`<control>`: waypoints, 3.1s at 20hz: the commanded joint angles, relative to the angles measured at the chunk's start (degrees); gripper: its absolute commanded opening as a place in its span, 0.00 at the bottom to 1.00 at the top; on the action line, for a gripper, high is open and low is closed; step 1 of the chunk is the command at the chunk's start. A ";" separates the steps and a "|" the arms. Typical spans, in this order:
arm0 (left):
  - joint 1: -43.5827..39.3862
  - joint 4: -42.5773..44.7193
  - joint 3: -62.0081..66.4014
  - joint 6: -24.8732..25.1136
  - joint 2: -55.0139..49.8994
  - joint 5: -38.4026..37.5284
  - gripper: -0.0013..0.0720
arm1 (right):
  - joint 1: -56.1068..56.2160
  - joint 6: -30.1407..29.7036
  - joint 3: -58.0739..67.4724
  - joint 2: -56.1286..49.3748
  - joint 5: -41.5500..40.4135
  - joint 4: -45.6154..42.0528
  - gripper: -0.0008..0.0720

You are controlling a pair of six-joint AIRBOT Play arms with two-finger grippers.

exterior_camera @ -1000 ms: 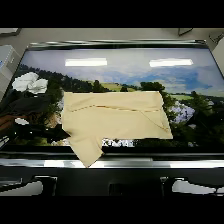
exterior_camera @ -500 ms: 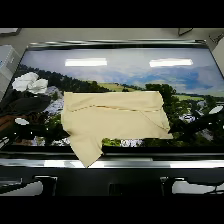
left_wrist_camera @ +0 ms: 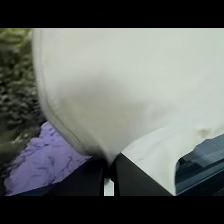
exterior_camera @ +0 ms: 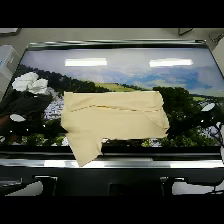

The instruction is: Fold the clothes and pants, and hang the long-sleeved shirts on hangers.

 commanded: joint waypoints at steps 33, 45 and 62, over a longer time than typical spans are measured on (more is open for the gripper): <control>-12.26 4.13 18.58 -6.67 1.09 16.90 0.05 | 15.06 12.57 25.16 -0.55 -8.74 -15.28 0.06; -15.19 0.59 37.90 -2.10 -21.81 36.37 0.05 | 16.59 21.51 27.34 -11.52 -50.60 -11.65 0.06; -12.33 11.72 31.95 -6.69 -19.28 -11.02 0.05 | 8.31 10.80 25.73 -11.74 7.89 -15.45 0.06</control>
